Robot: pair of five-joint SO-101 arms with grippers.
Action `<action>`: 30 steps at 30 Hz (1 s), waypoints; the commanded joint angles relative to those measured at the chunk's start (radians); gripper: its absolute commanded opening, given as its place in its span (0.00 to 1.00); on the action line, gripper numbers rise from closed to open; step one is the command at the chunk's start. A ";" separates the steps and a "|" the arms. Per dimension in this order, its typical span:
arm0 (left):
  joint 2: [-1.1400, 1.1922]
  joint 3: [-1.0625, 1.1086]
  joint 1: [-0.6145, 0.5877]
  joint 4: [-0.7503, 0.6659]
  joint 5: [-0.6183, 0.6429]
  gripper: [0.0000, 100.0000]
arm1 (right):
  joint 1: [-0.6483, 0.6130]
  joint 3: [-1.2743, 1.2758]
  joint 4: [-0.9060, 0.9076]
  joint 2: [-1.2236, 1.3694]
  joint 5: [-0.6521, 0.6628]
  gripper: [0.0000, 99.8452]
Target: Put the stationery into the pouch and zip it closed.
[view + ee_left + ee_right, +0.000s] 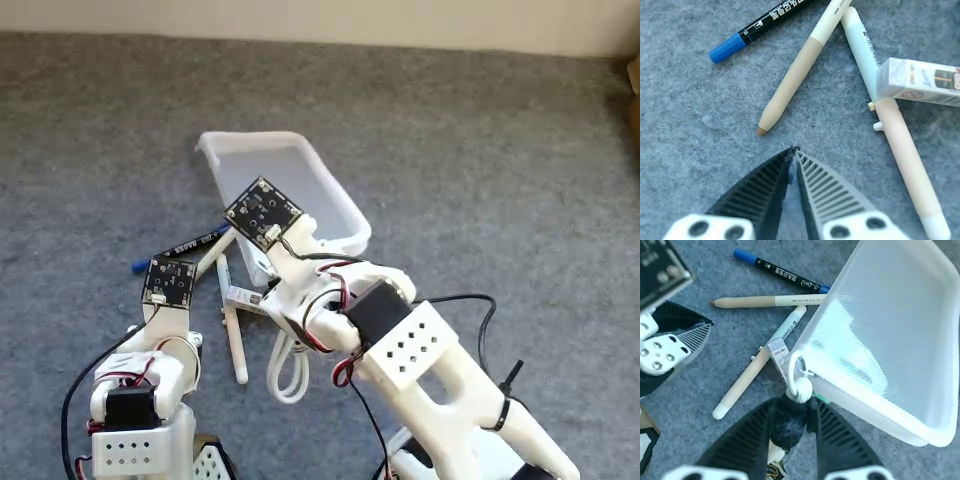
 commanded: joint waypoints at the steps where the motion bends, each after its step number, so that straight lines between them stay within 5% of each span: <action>1: -0.001 0.022 -0.007 0.006 0.008 0.01 | 0.018 -0.070 0.008 -0.010 0.003 0.00; 15: -0.002 -0.292 0.018 0.003 0.006 0.01 | 0.048 -0.102 0.001 -0.010 -0.061 0.00; 23: -0.002 -0.343 0.042 0.006 0.009 0.31 | 0.047 -0.119 0.001 -0.010 -0.061 0.00; 30: -0.002 -0.367 0.053 0.005 0.057 0.31 | 0.028 -0.117 -0.015 -0.010 -0.061 0.00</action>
